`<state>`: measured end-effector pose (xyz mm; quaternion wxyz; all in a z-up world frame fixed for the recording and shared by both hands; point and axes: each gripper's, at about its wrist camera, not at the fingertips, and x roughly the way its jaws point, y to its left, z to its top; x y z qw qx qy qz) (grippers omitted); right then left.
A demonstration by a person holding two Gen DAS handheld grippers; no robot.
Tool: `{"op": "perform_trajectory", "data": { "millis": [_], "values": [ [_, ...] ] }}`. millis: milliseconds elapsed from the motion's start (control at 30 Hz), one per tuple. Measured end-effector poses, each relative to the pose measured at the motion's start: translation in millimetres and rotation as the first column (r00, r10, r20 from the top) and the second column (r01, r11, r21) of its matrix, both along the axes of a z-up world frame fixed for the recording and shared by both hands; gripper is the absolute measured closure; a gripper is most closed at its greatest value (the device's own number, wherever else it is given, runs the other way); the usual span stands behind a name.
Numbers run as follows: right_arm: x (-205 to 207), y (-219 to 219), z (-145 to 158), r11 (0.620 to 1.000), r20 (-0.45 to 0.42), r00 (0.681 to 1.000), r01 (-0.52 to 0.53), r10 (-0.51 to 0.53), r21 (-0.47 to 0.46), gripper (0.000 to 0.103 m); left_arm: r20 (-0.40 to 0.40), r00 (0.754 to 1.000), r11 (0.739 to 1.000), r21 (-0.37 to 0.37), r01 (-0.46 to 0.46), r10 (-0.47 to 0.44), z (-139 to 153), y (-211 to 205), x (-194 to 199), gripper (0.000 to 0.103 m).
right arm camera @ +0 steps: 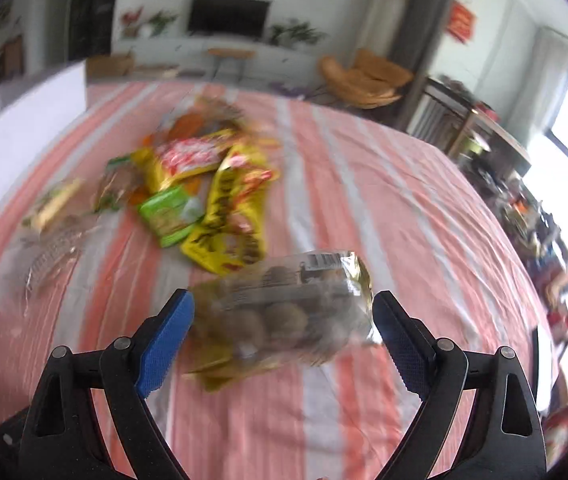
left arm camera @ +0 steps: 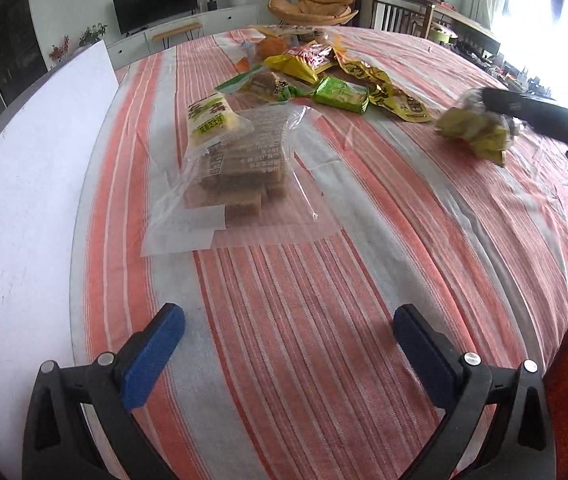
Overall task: Organize snacks
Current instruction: 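Grasp the brown-ball bag with the right gripper while the left grasps the cake packet, then carry both held packets over the cardboard box and open both grippers to drop them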
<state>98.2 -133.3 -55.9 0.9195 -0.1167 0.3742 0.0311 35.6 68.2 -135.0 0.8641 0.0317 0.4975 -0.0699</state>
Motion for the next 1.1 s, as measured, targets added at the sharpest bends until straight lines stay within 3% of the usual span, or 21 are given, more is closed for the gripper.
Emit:
{"op": "perform_trajectory", "data": {
  "millis": [67,167,300,400,500,567,667,800,900,1000,1100],
  "values": [
    [-18.0,-28.6,5.5,0.983,0.030,0.999,0.032,-0.038,0.179,0.010,-0.036,0.999,0.999,-0.036,-0.008,0.006,3.4,3.0,6.9,0.000],
    [-39.4,-52.7,-3.6,0.938,0.042,0.992,0.095,-0.115,0.332,0.010,-0.024,0.999,0.985,-0.170,-0.025,0.021,23.4,17.2,18.5,0.000],
    [-44.7,-57.6,-13.0,0.915,0.010,0.991,0.117,-0.131,0.385,0.010,0.028,0.997,0.971,-0.232,-0.059,0.067,64.3,37.6,55.9,0.000],
    [-49.4,-53.2,-9.5,0.922,0.023,0.992,0.107,-0.125,0.372,0.010,-0.044,0.992,0.967,-0.225,-0.122,0.115,64.6,48.0,96.7,0.001],
    [-50.3,-51.3,-11.4,0.925,0.021,0.993,0.100,-0.116,0.366,0.010,-0.143,0.970,0.947,-0.228,-0.225,0.196,43.5,61.9,130.0,0.026],
    [-51.6,-54.2,-11.6,0.920,0.026,0.992,0.101,-0.120,0.377,0.010,-0.210,0.950,0.925,-0.255,-0.281,0.230,27.5,70.0,144.4,0.050],
    [-50.8,-62.1,-15.0,0.906,0.017,0.990,0.123,-0.143,0.406,0.010,-0.209,0.951,0.899,-0.331,-0.287,0.226,17.3,75.8,152.9,0.072],
    [-48.2,-78.3,-19.6,0.867,-0.019,0.984,0.165,-0.177,0.470,0.010,-0.178,0.949,0.877,-0.367,-0.308,0.259,24.2,85.9,144.1,0.073],
    [-45.8,-101.7,-28.8,0.785,-0.087,0.974,0.220,-0.209,0.580,0.010,-0.133,0.960,0.885,-0.374,-0.279,0.246,35.9,89.5,124.7,0.073],
    [-41.7,-133.2,-44.4,0.625,-0.203,0.953,0.301,-0.225,0.721,0.010,-0.080,0.972,0.906,-0.353,-0.235,0.221,49.9,88.4,101.2,0.073],
    [-25.8,-142.3,-46.4,0.514,-0.307,0.928,0.373,-0.212,0.772,0.009,-0.041,0.982,0.927,-0.324,-0.189,0.186,57.3,78.6,78.2,0.073]
  ]
}}
